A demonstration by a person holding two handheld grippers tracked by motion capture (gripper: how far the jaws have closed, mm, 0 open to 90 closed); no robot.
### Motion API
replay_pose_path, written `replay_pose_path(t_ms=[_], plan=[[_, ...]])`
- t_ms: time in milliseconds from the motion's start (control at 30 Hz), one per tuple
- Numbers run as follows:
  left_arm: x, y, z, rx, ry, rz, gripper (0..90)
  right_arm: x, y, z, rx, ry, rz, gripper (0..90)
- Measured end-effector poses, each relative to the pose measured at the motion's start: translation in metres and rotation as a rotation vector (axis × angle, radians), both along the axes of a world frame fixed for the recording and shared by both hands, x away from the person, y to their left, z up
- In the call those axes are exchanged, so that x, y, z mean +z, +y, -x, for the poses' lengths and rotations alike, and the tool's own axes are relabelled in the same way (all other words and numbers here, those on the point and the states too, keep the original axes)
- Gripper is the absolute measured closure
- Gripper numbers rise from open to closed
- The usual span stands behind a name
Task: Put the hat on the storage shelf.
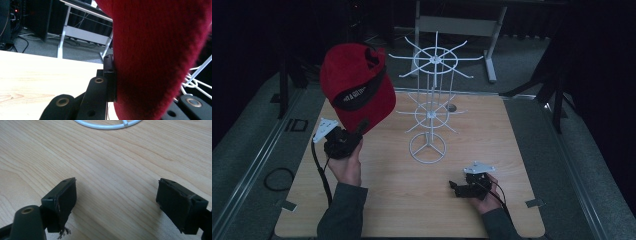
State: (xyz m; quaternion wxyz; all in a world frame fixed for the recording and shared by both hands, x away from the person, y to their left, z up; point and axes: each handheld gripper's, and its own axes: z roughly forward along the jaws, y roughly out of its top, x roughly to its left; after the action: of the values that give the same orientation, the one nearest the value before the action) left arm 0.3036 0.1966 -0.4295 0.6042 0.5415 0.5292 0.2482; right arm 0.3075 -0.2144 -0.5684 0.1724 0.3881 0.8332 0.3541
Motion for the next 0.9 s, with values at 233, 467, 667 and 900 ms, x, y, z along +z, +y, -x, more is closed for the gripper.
replay_pose_path(t_ms=[233, 467, 667, 900], plan=[[0.006, 0.0, 0.0, -0.001, -0.015, 0.01, 85.6, 0.0, 0.0, 0.0, -0.001, 0.001, -0.001, 16.5], [0.012, -0.004, -0.002, -0.007, -0.035, 0.014, 85.6, 0.0, 0.0, 0.0, -0.001, 0.001, -0.001, 16.5], [0.017, -0.006, -0.001, -0.01, -0.047, 0.016, 85.5, 0.0, 0.0, 0.0, -0.001, 0.001, -0.001, 16.5], [0.022, -0.006, 0.0, -0.012, -0.063, 0.016, 85.6, 0.0, 0.0, 0.0, -0.001, 0.001, -0.001, 16.5]])
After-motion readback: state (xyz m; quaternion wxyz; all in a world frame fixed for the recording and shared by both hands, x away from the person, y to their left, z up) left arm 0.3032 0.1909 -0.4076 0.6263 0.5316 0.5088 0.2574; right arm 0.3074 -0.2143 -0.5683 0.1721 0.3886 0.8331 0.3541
